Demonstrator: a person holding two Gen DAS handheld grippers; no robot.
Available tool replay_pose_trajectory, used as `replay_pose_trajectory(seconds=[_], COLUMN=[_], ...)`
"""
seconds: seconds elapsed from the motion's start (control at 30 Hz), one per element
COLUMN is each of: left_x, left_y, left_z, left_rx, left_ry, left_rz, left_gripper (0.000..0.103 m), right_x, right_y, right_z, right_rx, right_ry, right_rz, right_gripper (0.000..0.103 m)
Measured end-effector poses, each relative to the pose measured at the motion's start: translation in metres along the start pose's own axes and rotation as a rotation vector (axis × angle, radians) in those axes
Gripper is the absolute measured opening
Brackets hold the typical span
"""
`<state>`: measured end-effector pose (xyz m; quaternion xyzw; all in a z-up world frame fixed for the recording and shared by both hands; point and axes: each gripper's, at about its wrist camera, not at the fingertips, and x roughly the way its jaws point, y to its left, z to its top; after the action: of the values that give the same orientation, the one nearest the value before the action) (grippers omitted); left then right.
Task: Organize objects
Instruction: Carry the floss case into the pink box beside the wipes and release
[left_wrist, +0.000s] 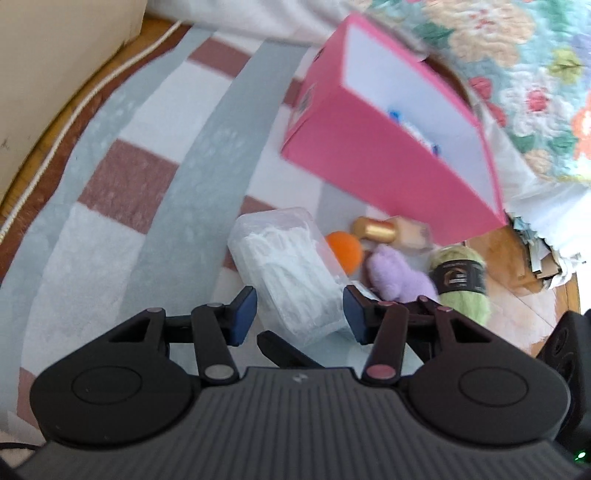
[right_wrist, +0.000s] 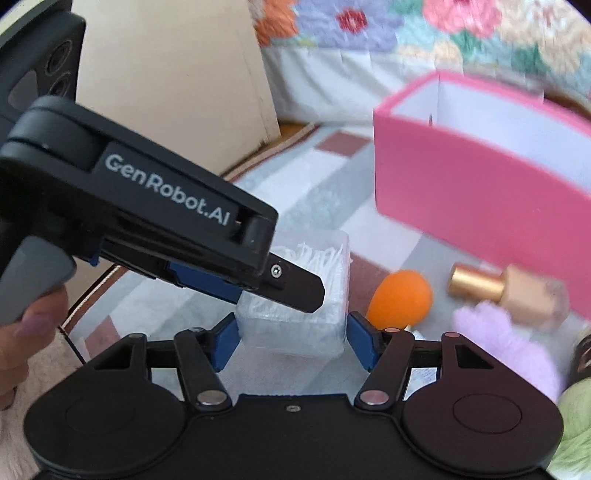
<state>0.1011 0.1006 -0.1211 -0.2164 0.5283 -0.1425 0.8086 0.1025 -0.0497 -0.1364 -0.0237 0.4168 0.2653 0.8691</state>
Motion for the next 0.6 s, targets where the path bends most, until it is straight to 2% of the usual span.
replay_pose_trajectory(seconds=[0.13, 0.27, 0.4, 0.6], left_x=[-0.015, -0.027, -0.038, -0.053], left_y=[-0.020, -0.034, -0.057, -0.103], left_z=[-0.007, -0.008, -0.004, 0.015], left_rx=[0.049, 0.053, 0.106, 0.213], left_ry=[-0.064, -0.101, -0.130, -0.174], left_rz=[0.000, -0.025, -0.041, -0.058], left_gripper=[0.049, 0.049, 0.049, 0.049], right_x=[-0.029, -0.045, -0.071, -0.110], right_y=[-0.002, -0.003, -0.006, -0.024], right_z=[-0.011, -0.007, -0.013, 0.011], right_rx=[-0.053, -0.095, -0.107, -0.082], right_ry=[-0.068, -0.120, -0.170, -0.245], right_rz=[-0.022, -0.041, -0.067, -0.113], right_gripper=[0.068, 0.068, 0.068, 0.068])
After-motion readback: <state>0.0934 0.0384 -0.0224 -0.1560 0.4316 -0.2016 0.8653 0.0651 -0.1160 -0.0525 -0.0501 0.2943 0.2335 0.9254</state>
